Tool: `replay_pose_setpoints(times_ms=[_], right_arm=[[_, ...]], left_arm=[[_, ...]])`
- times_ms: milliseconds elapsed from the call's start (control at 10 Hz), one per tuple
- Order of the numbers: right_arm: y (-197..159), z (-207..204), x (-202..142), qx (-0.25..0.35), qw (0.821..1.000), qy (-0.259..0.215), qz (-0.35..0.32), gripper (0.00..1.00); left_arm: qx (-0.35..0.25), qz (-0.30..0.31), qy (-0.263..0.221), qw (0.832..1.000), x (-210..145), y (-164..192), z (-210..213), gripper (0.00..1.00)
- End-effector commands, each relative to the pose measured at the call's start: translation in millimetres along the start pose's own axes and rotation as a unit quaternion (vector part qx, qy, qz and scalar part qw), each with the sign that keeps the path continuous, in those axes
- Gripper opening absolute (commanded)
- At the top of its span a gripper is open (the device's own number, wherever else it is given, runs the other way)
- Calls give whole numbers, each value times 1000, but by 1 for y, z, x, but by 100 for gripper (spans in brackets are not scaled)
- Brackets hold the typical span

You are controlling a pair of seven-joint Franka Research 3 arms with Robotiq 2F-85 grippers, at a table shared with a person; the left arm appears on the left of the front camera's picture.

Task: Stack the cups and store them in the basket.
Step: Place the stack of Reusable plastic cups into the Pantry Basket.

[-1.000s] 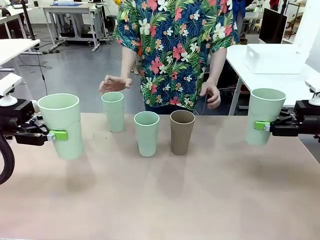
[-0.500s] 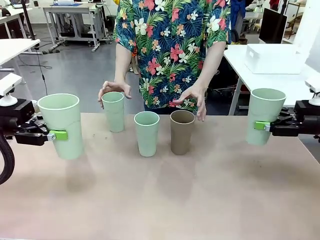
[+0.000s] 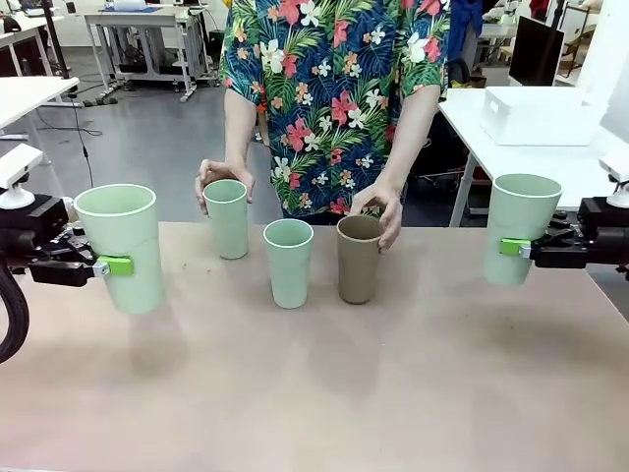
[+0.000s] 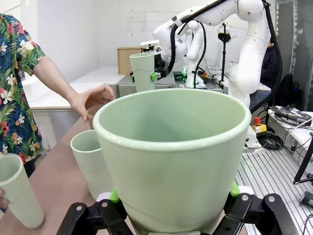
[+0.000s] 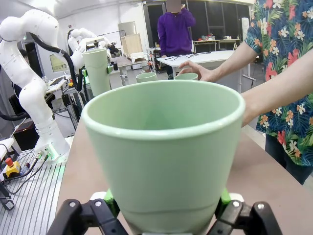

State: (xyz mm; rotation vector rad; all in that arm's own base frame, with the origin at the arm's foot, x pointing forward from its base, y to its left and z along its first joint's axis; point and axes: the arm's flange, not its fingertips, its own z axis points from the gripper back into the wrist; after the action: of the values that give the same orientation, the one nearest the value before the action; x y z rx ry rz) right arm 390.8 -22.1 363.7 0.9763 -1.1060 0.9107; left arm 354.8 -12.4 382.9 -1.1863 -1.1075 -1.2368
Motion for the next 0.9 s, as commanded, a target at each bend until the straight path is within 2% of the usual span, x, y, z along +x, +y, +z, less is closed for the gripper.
replay_pose_setpoints(times_ms=[0, 800], right_arm=[[0, 0, 2, -1, 1000, -1, 4, 85], [0, 0, 2, -1, 1000, -1, 4, 85]], left_arm=[[-1, 4, 1, 1000, 4, -1, -1, 86], [-1, 4, 1, 1000, 4, -1, -1, 86]])
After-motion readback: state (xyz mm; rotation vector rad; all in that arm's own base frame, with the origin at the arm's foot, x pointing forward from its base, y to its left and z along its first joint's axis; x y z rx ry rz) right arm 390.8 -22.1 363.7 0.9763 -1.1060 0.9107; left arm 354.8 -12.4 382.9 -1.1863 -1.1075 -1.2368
